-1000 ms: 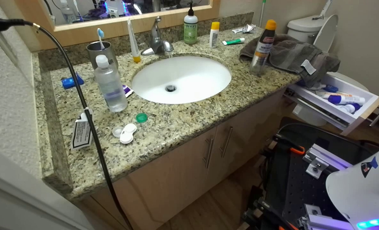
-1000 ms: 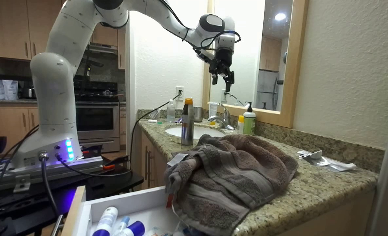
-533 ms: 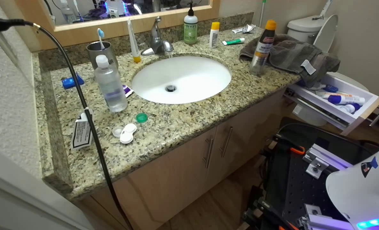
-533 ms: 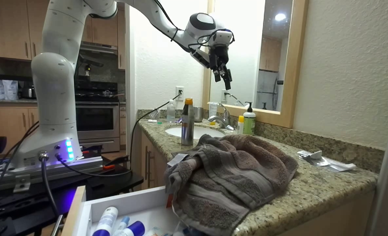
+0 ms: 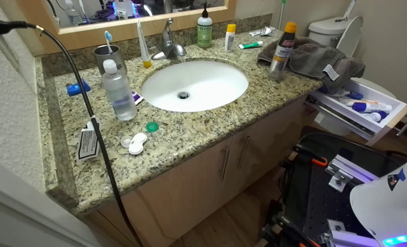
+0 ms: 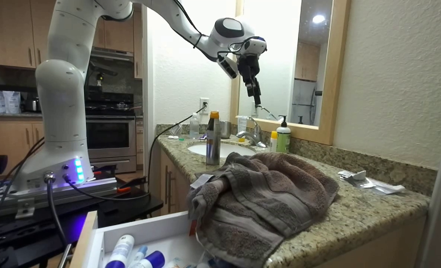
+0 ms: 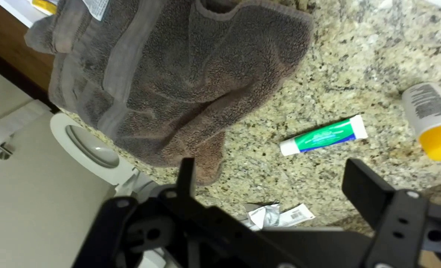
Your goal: Move the two bottles with yellow tops forward then use the towel to wipe the counter
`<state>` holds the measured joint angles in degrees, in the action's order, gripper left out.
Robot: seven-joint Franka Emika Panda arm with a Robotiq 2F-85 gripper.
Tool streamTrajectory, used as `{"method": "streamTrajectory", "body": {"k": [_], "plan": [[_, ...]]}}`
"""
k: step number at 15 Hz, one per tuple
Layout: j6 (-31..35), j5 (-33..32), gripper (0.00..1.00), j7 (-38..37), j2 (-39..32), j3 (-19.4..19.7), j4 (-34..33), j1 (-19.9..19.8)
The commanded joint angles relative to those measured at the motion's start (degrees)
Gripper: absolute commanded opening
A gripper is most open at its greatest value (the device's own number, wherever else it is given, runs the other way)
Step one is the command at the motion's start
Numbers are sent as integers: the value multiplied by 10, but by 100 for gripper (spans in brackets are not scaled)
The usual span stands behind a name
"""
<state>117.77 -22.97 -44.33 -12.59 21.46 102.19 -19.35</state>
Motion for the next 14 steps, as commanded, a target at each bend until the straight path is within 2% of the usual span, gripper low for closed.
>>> {"method": "streamTrajectory", "body": {"k": [1, 4, 6, 8, 9, 11, 13, 14], "plan": [[61, 26, 100, 104, 34, -4, 74, -5], [90, 30, 100, 189, 51, -1, 125, -3], [108, 1, 100, 233, 75, 2, 163, 2], [122, -70, 100, 151, 87, 13, 174, 14], [95, -26, 100, 186, 49, 5, 132, 4], [103, -53, 100, 163, 67, 5, 147, 5], [104, -56, 100, 160, 74, 4, 152, 6], [114, -40, 100, 181, 71, 2, 154, 5]]}}
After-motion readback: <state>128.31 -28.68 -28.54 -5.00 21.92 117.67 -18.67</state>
